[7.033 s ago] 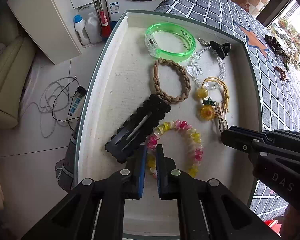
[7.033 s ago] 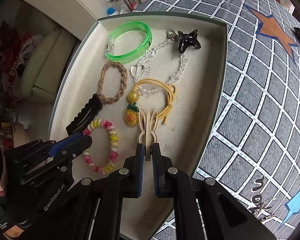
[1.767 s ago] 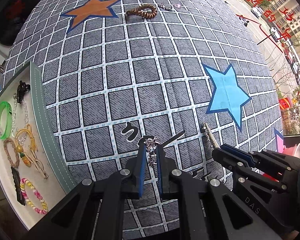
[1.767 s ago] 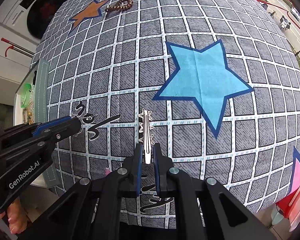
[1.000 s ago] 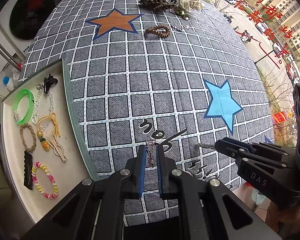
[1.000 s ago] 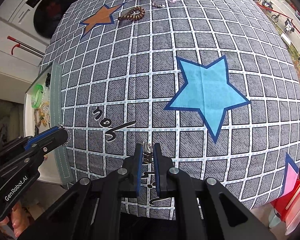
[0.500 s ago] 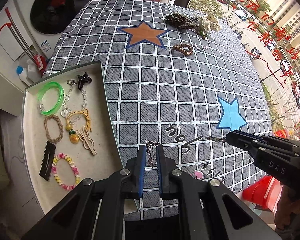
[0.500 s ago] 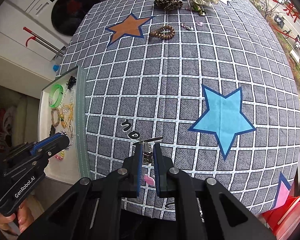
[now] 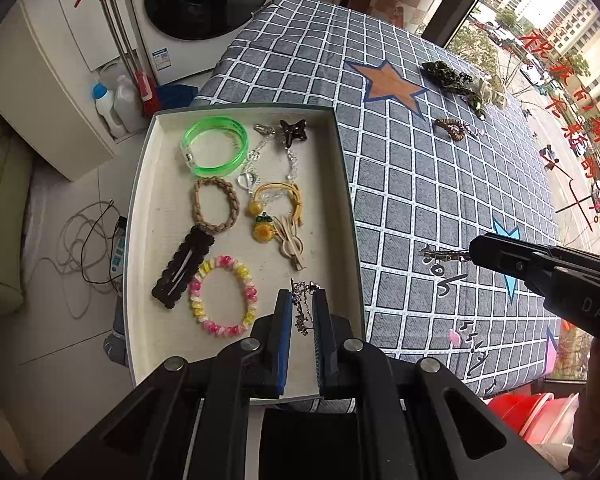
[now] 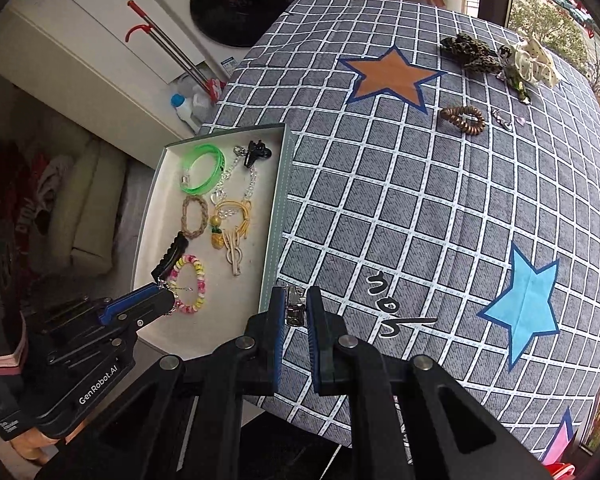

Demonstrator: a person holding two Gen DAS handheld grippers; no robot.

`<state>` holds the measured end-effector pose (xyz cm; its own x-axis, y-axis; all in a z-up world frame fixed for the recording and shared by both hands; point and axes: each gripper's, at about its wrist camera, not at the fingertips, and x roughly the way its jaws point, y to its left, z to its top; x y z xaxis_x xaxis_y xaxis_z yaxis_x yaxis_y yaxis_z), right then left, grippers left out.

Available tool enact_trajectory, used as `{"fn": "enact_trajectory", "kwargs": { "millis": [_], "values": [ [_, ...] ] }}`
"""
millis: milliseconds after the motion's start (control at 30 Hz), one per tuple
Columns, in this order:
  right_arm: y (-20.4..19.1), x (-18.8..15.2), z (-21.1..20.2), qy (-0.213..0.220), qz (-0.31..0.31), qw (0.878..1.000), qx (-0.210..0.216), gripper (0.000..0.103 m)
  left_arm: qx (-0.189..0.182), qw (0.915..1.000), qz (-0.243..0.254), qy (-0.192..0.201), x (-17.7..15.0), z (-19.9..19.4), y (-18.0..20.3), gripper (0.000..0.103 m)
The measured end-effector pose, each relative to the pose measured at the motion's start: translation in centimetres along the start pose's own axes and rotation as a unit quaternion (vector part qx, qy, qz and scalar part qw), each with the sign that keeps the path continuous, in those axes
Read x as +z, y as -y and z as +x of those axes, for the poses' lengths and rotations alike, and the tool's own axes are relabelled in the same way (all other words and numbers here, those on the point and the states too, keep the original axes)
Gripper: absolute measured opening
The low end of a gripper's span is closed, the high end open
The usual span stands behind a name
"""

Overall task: Organize jewelry
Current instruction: 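Carry the silver pin and rhinestone clip over the white tray with both tools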

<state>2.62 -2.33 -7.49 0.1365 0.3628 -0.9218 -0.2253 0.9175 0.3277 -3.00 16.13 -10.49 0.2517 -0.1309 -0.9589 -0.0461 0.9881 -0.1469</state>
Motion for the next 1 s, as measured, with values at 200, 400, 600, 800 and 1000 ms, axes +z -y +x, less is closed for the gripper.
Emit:
{"fn": "enact_trajectory", "kwargs": {
  "millis": [200, 400, 600, 800, 1000],
  "values": [
    [-3.9, 0.0, 1.9, -0.019, -0.042, 0.999, 0.018, 0.011, 0.020, 0.9989, -0.043, -0.006, -1.9, 0.1, -4.2, 0.017],
    [-6.6, -0.8, 4.0, -0.046, -0.078, 0.995, 0.029, 0.011, 0.027, 0.9971, -0.069, -0.018, -3.5, 1.1, -6.3, 0.017],
    [-8.3, -2.0, 5.9, -0.078, -0.099, 0.991, 0.037, 0.011, 0.028, 0.9963, -0.073, -0.035, -4.3, 3.0, -6.9, 0.017],
    [-8.6, -3.0, 8.8, -0.114, -0.101, 0.988, 0.035, 0.011, 0.039, 0.9959, -0.068, -0.045, -4.4, 5.2, -7.1, 0.017],
    [-8.1, -2.6, 10.9, -0.120, -0.100, 0.988, 0.021, 0.011, 0.049, 0.9956, -0.067, -0.044, -4.2, 6.4, -7.4, 0.017]
  ]
}}
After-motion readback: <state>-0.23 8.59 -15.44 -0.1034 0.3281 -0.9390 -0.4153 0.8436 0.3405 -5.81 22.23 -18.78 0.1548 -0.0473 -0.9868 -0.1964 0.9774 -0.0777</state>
